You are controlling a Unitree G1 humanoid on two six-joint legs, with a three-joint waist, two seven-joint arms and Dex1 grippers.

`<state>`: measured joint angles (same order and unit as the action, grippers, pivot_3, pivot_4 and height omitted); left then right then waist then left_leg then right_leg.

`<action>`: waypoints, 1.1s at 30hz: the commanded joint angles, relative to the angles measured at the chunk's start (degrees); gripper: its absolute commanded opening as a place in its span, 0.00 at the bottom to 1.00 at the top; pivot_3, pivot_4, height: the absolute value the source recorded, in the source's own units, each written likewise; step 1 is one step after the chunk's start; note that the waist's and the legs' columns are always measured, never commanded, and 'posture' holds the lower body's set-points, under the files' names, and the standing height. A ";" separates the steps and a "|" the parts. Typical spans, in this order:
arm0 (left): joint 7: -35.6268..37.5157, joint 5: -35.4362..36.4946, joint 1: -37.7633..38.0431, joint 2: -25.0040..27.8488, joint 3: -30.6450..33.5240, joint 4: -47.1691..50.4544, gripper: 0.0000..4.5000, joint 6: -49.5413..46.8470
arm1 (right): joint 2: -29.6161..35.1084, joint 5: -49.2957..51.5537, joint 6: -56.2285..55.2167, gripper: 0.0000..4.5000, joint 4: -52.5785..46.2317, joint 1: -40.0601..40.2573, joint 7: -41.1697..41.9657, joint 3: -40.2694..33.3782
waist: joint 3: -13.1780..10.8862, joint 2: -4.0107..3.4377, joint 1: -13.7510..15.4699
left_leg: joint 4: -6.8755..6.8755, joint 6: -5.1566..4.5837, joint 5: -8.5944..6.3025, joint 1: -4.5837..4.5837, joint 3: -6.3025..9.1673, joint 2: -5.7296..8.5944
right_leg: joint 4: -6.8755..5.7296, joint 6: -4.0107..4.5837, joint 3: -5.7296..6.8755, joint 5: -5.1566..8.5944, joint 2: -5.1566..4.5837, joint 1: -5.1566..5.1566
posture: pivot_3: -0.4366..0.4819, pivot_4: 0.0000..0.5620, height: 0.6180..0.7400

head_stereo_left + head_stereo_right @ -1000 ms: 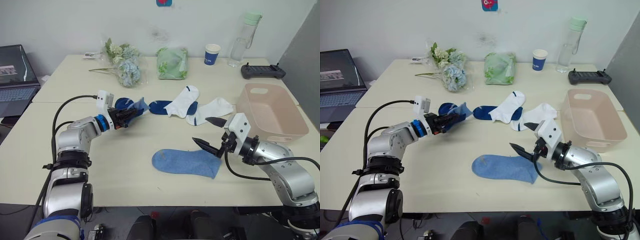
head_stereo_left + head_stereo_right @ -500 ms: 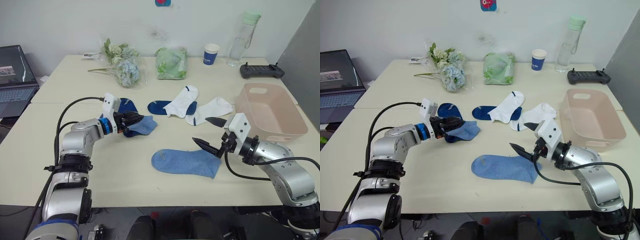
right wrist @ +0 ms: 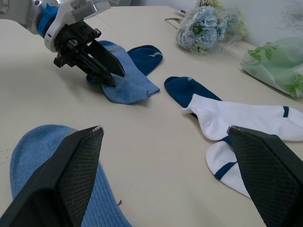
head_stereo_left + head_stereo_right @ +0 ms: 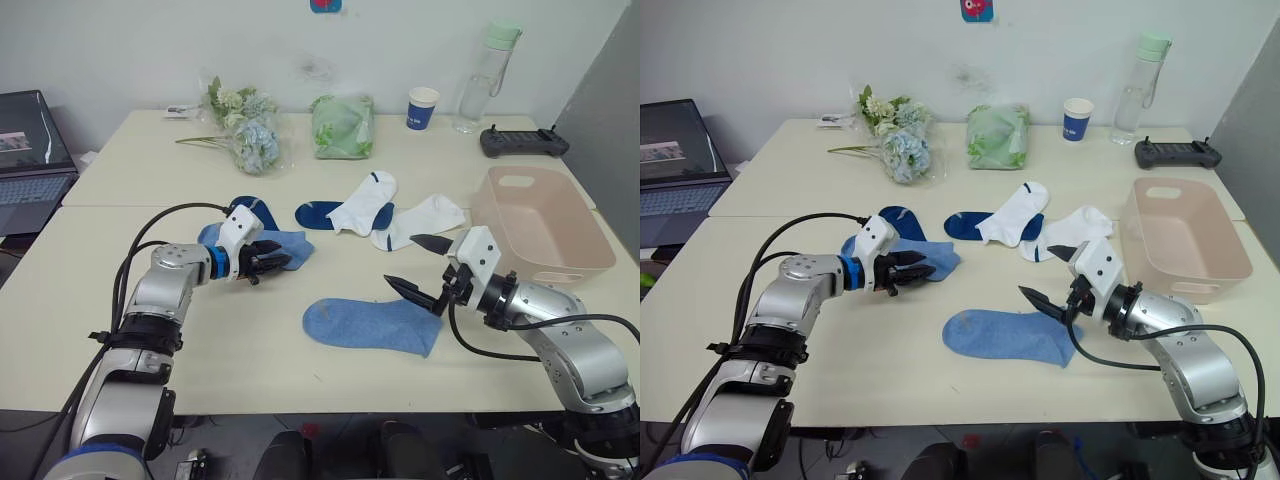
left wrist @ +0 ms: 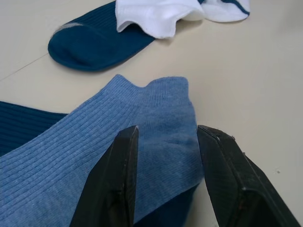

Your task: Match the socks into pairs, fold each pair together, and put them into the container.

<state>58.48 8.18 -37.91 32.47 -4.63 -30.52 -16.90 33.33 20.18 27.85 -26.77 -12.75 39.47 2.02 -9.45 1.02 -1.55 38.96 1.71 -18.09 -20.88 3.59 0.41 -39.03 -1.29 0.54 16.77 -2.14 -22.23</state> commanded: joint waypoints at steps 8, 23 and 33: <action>1.32 0.04 -0.93 0.82 1.30 -1.35 0.00 1.30 | 0.07 0.05 -0.52 1.00 -1.68 0.01 -0.41 -0.59 | 0.00 0.00 0.00 | 0.00 0.00 0.00 0.01 0.02 -0.01 | -0.03 0.00 0.01 0.00 0.00 0.00 | 0.48 0.27 1.00; 5.64 11.87 -1.80 1.48 7.34 11.01 0.00 -12.61 | 0.14 -0.17 -0.83 1.00 -1.33 -0.03 0.35 -0.73 | 0.00 0.00 -0.05 | 0.00 0.01 0.01 -0.02 0.01 0.00 | 0.02 0.00 -0.01 0.00 0.00 0.00 | 0.48 0.27 1.00; -2.33 15.48 7.28 -9.06 -2.70 34.41 0.00 -25.22 | 4.12 0.89 -1.18 1.00 2.06 -1.19 3.52 -5.63 | 0.00 0.00 0.15 | 0.02 0.01 0.00 -0.01 0.02 -0.01 | 0.02 0.00 -0.05 0.00 -0.03 0.05 | 0.48 0.27 1.00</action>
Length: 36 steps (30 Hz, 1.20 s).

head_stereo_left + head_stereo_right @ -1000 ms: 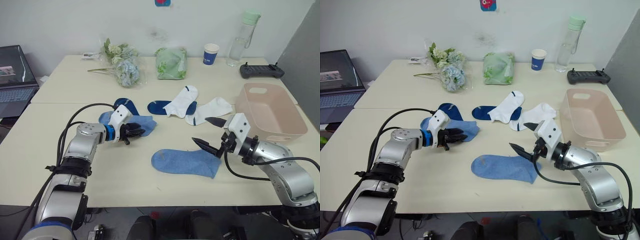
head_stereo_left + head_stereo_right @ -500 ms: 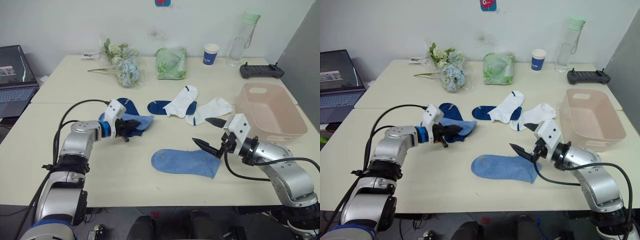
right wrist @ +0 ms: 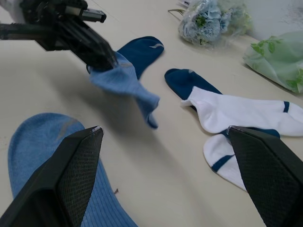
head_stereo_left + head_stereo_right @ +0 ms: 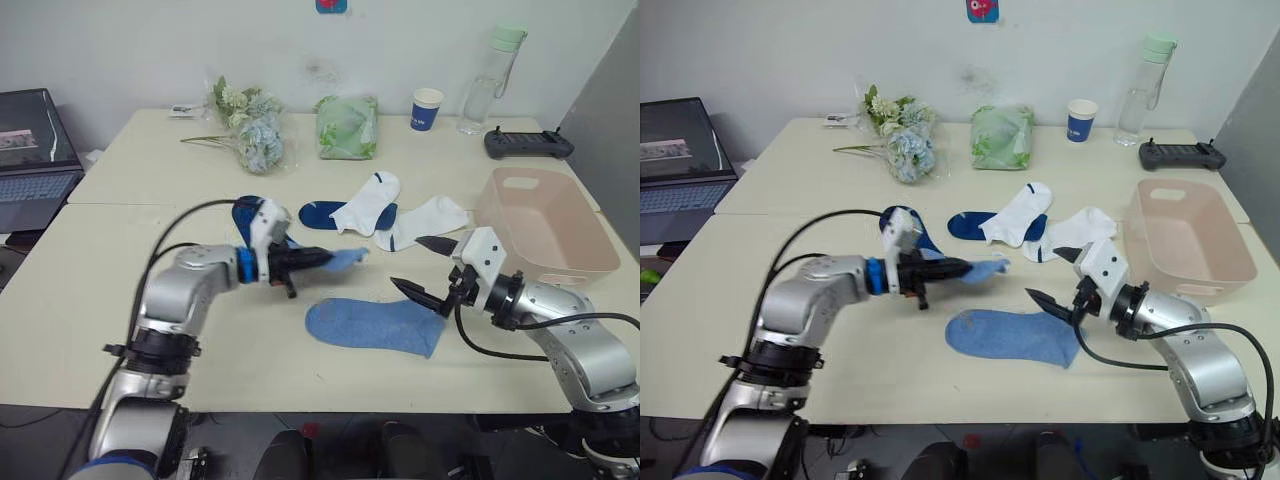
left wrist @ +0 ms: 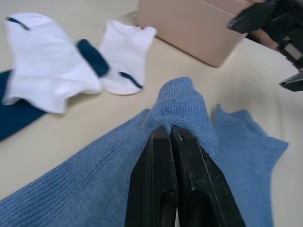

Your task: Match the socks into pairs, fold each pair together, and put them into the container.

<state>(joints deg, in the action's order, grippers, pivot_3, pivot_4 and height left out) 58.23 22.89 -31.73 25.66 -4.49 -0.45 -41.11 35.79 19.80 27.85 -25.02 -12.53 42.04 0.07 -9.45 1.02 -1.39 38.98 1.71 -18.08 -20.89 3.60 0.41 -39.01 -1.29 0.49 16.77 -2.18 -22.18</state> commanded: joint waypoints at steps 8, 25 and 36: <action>-2.75 0.03 3.91 -2.93 -6.91 5.96 0.36 -0.41 | 3.29 2.04 -0.50 1.00 0.63 -0.28 2.60 -5.04 | 0.00 -0.01 -0.24 | -0.04 -0.01 0.00 0.06 0.02 -0.08 | -0.06 0.01 0.02 0.00 0.05 0.00 | 0.48 0.27 1.00; -3.36 -13.55 -5.78 3.50 -3.89 -24.00 0.92 25.36 | 2.68 -6.64 1.37 1.00 -2.74 5.93 -0.31 9.04 | -0.01 0.01 0.22 | -0.02 0.00 0.01 -0.04 -0.02 0.05 | 0.08 0.01 0.04 0.00 0.01 -0.04 | 0.48 0.27 1.00; -2.33 -17.06 -7.00 2.66 -4.62 -28.55 0.92 29.25 | 1.27 -8.87 1.77 0.41 0.19 4.23 -0.39 10.99 | -0.01 0.01 0.02 | -0.02 -0.01 0.00 -0.01 0.00 0.02 | 0.01 0.01 0.06 0.00 0.04 -0.04 | 0.48 0.27 1.00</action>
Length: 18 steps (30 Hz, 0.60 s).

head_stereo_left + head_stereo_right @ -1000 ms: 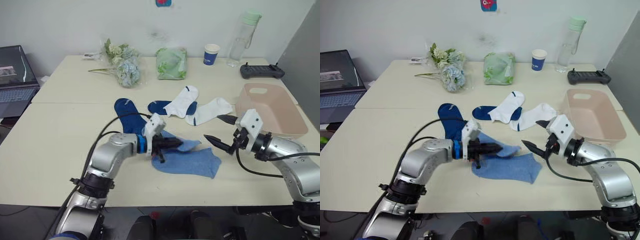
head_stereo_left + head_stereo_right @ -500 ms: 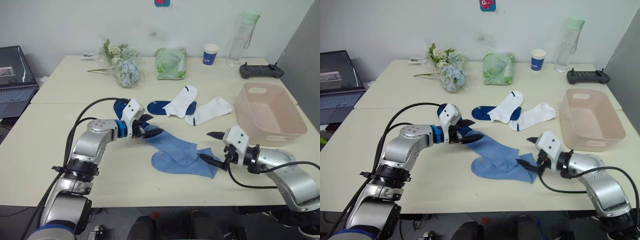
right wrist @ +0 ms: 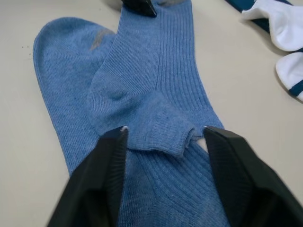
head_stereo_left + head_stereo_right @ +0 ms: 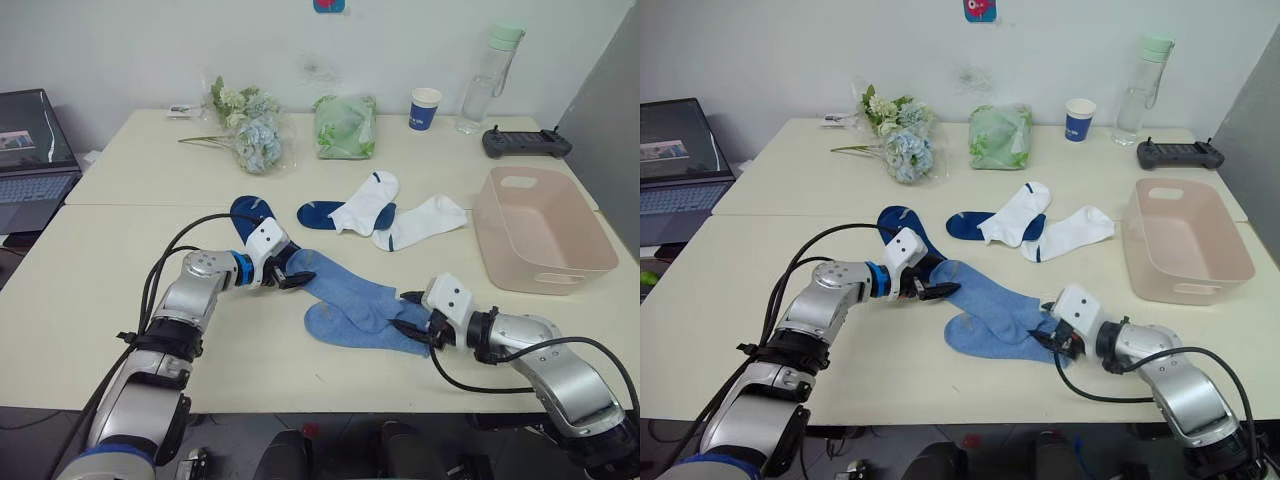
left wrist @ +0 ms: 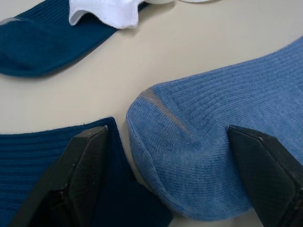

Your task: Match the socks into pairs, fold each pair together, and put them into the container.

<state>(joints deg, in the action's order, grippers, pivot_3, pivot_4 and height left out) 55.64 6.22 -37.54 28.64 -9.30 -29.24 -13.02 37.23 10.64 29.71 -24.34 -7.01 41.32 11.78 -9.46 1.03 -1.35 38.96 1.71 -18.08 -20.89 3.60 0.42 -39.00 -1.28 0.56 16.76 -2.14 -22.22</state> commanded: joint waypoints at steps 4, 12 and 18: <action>0.29 -0.60 -1.61 -0.43 0.68 -0.24 0.92 1.75 | -1.10 0.84 0.28 0.08 -0.05 -2.25 0.41 -1.10 | 0.00 0.00 -0.08 | 0.00 0.00 0.00 0.00 0.02 -0.01 | 0.00 0.00 0.02 0.00 0.00 0.00 | 0.48 0.27 1.00; 1.38 0.73 -1.31 0.21 2.01 1.34 0.88 1.52 | -1.28 2.11 1.16 0.00 -0.76 -1.97 0.67 -3.06 | 0.00 0.00 -0.11 | 0.00 0.00 0.00 0.00 0.02 0.00 | 0.00 0.00 0.01 0.00 0.00 0.00 | 0.48 0.27 1.00; 2.44 4.43 -1.52 0.25 5.22 4.24 0.50 -1.89 | -0.74 5.34 2.78 0.00 -1.36 -2.34 0.61 -7.56 | 0.00 0.00 -0.12 | 0.00 0.00 0.00 -0.01 0.02 -0.01 | 0.00 0.00 0.01 0.00 -0.01 0.00 | 0.48 0.27 1.00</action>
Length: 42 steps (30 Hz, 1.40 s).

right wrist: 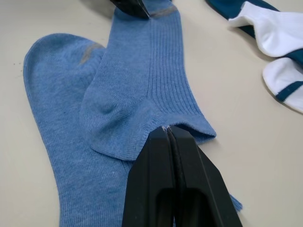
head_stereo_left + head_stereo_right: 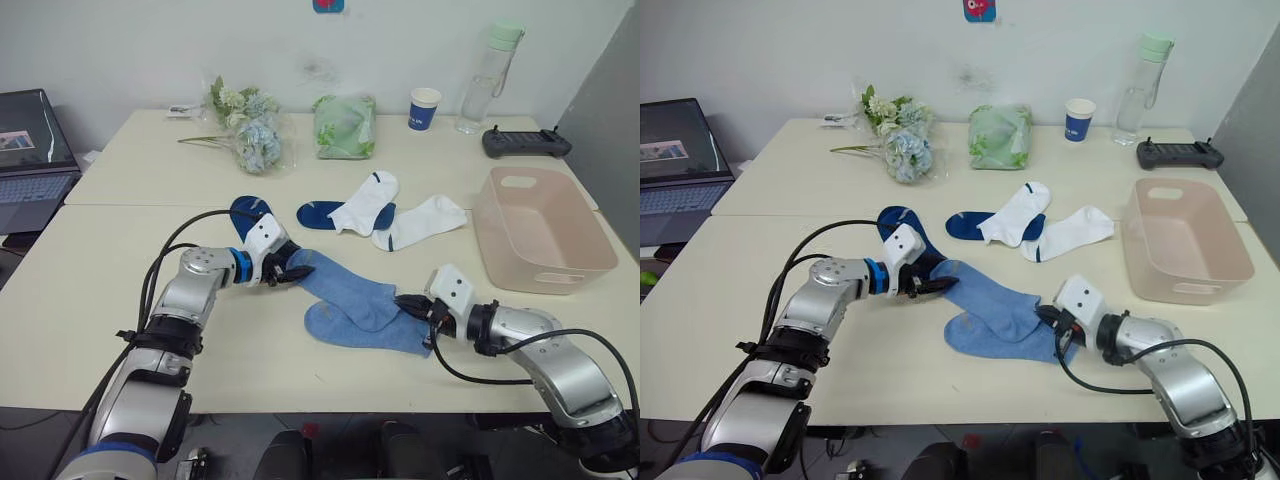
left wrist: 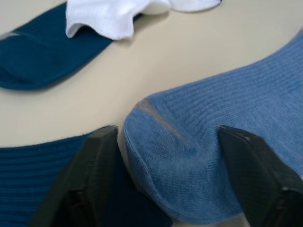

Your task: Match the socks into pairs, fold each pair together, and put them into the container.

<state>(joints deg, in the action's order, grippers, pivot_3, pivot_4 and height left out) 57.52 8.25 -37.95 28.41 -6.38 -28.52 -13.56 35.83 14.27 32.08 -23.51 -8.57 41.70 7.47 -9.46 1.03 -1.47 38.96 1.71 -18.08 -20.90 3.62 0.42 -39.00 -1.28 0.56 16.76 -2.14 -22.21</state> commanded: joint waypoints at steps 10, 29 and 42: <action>0.88 5.19 -0.35 0.97 3.48 8.66 0.01 -6.75 | 2.26 3.69 0.48 0.00 -0.30 -2.27 1.62 -6.74 | 0.00 0.00 -0.01 | 0.00 0.00 0.00 0.01 0.00 -0.01 | -0.01 0.00 0.00 0.00 0.00 0.01 | 0.48 0.27 1.00; -2.39 1.20 0.59 -2.66 0.48 3.24 0.47 -5.43 | 3.66 5.12 0.01 0.00 -0.30 -0.37 3.17 -7.45 | 0.00 0.00 0.03 | 0.01 0.00 0.00 0.01 0.00 -0.01 | -0.01 0.00 0.00 0.00 -0.01 0.02 | 0.48 0.27 1.00; -0.98 1.47 0.80 -2.73 0.61 3.55 0.01 -5.64 | 3.55 4.99 -0.45 0.00 -0.27 0.46 2.65 -7.55 | 0.00 0.00 0.04 | 0.01 0.00 0.00 0.01 -0.02 0.00 | -0.01 0.00 -0.01 0.00 -0.01 0.02 | 0.48 0.27 1.00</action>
<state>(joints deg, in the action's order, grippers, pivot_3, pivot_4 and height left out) 55.86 8.79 -36.76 25.31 -6.80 -27.20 -19.41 39.26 19.03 32.83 -22.14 -7.82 44.61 1.17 -9.46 1.03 -1.43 38.97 1.71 -18.08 -20.89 3.61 0.41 -39.01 -1.28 0.56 16.76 -2.15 -22.20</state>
